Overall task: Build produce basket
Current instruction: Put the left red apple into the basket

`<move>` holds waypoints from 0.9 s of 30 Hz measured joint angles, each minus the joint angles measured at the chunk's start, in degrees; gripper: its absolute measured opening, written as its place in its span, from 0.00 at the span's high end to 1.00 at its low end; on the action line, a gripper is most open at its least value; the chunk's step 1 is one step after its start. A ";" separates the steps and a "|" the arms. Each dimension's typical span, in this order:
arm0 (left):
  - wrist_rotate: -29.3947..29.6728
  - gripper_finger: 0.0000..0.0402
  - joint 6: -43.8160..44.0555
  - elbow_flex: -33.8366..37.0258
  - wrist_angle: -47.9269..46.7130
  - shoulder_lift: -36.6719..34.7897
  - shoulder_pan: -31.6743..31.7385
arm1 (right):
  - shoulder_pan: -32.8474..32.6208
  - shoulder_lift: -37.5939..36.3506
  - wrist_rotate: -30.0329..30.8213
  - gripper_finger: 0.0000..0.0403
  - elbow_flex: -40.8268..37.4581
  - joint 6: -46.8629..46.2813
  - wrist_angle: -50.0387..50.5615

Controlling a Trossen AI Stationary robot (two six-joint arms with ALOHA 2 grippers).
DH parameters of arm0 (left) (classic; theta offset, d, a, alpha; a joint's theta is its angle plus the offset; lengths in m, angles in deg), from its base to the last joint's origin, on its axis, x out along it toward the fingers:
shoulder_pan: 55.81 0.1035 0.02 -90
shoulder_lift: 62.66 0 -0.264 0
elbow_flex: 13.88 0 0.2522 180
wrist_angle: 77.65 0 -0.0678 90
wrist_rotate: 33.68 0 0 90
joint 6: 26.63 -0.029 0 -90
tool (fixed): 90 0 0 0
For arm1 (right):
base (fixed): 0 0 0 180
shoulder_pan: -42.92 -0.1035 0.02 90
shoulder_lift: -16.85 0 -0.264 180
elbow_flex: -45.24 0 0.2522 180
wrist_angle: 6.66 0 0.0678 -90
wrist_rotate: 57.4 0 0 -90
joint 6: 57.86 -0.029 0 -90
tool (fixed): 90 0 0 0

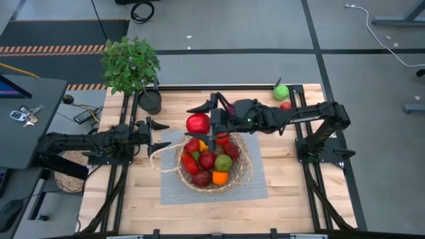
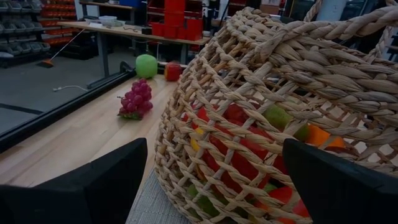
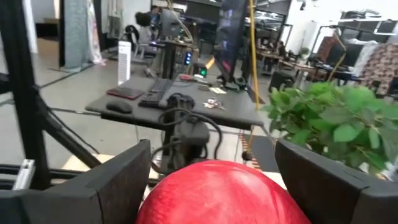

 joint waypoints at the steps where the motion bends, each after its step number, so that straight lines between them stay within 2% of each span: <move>1: 0.00 0.05 -0.02 0.00 0.00 0.00 0.00 | -0.28 -0.02 0.00 0.14 0.00 0.01 0.00; 9: 0.00 0.05 0.00 0.00 0.00 -0.02 0.02 | -2.18 -0.04 -0.22 0.14 0.00 1.53 9.24; 16: 0.02 0.05 -0.02 0.00 0.00 0.00 0.00 | -4.60 -0.04 -0.04 0.14 0.00 8.74 15.04; 27: 0.02 0.05 0.00 0.01 0.15 -0.04 0.00 | -4.13 4.69 -6.93 0.14 0.09 4.38 17.97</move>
